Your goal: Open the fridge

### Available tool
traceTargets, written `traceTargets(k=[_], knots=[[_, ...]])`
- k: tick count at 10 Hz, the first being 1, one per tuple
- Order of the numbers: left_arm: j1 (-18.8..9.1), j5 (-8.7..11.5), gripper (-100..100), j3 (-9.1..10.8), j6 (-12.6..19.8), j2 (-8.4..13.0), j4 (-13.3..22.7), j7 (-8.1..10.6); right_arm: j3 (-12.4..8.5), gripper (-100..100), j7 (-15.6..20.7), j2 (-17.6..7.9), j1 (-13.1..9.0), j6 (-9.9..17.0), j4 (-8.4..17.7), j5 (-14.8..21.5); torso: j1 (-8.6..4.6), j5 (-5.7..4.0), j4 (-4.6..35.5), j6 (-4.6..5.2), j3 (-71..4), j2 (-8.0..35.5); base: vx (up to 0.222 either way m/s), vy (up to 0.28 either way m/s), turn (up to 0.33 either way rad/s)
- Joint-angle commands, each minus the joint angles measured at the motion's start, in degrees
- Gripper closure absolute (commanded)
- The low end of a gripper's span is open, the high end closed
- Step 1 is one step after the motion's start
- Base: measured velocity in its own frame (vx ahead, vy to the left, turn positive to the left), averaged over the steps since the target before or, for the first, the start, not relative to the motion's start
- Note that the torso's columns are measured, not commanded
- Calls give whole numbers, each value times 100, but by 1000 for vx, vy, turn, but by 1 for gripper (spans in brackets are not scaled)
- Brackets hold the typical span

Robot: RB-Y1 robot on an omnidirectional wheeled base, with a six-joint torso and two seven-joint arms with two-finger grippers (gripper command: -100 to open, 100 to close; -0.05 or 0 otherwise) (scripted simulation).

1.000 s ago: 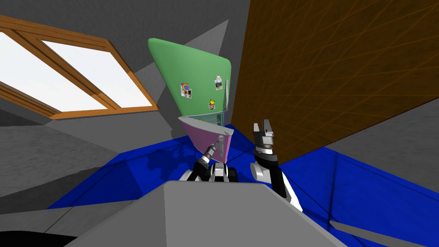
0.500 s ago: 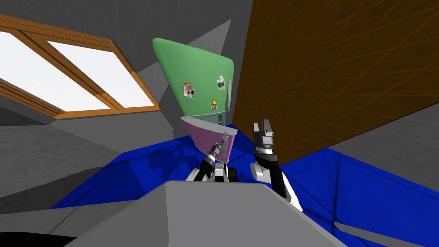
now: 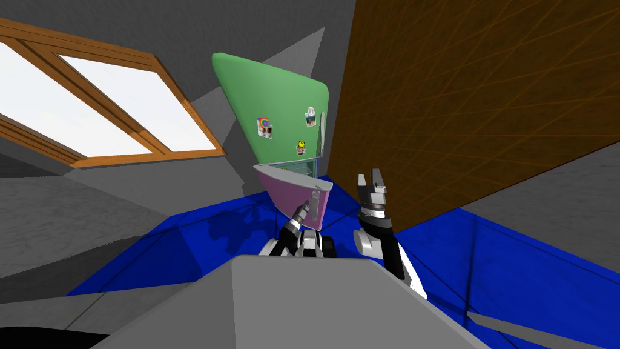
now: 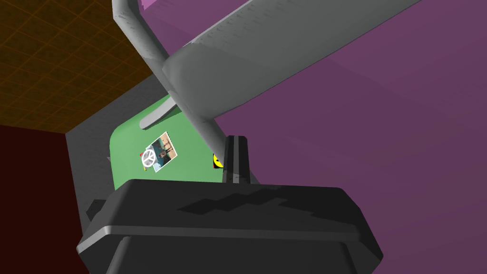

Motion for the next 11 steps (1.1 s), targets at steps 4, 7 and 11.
traceTargets(k=[4, 7, 11], knots=[[166, 475, 100, 615, -405, 855, -219, 493, -1, 0, 0, -1, 0, 0, 0, 0, 24, 8, -2, -1, -4, -5, 2, -78, 0], [220, 624, 100, 812, -540, 1252, -282, 648, -1, 0, 0, -1, 0, 0, 0, 0, 11, 4, 0, -1, -1, 1, -7, -79, 2], [328, 923, 100, 1207, -810, 1842, -409, 957, -1, 0, 0, -1, 0, 0, 0, 0, 15, 6, -3, -1, -6, -8, -11, -74, 0]])
